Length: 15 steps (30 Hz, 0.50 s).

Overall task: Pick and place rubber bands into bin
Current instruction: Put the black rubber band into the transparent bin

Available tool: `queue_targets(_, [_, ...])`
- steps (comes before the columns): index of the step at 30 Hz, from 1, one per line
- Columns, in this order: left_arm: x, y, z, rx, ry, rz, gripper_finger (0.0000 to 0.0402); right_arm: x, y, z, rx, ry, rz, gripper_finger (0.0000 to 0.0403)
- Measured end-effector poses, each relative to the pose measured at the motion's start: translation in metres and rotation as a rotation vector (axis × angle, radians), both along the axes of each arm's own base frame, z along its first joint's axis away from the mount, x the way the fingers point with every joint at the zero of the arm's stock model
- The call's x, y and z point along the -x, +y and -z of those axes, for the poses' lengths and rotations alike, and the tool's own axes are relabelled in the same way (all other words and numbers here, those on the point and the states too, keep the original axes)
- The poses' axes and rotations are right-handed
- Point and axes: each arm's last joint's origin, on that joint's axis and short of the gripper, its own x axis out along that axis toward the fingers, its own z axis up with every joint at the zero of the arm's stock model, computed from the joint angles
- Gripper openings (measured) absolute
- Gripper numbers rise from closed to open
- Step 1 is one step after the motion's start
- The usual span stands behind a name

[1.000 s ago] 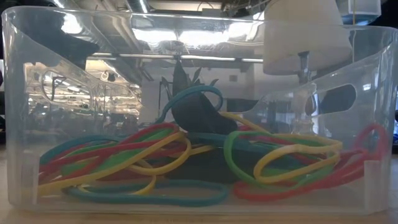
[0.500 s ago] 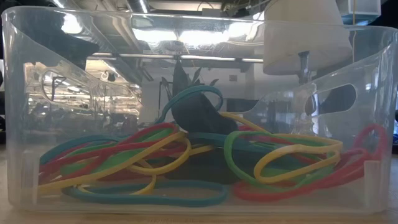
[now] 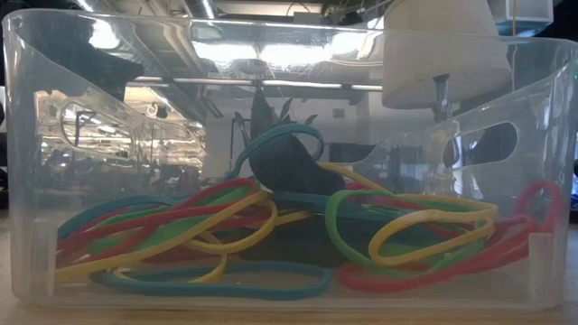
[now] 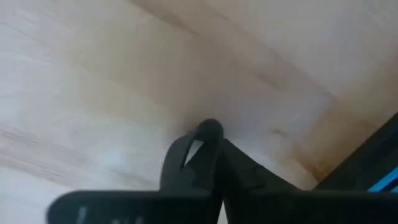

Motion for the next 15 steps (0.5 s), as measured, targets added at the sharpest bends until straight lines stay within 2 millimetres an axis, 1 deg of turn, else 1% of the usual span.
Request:
queue_targets(1, [0.0,0.0,0.0,0.0,0.001,0.0,0.0004,-0.002,0.001,-0.003,0.004,-0.001,-0.002,0.0017])
queue_targets(2, [0.0,0.0,0.0,0.0,0.0,0.0,0.0004,-0.005,0.002,-0.006,0.007,-0.004,0.001,0.0011])
queue_targets(5, [0.0,0.0,0.0,0.0,0.0,0.0,0.0004,-0.013,0.008,-0.021,0.007,-0.053,0.004,0.0009])
queue_targets(8, [0.0,0.0,0.0,0.0,0.0,0.0,0.0006,-0.019,0.012,-0.036,0.054,-0.119,0.015,0.0005])
queue_targets(12, [0.0,0.0,0.0,0.0,-0.001,0.0,0.0004,-0.031,0.022,-0.066,0.116,-0.286,0.045,0.0004])
queue_targets(15, [0.0,0.0,0.0,0.0,-0.003,0.0,0.0003,-0.045,0.025,-0.091,0.183,-0.47,0.047,0.0003])
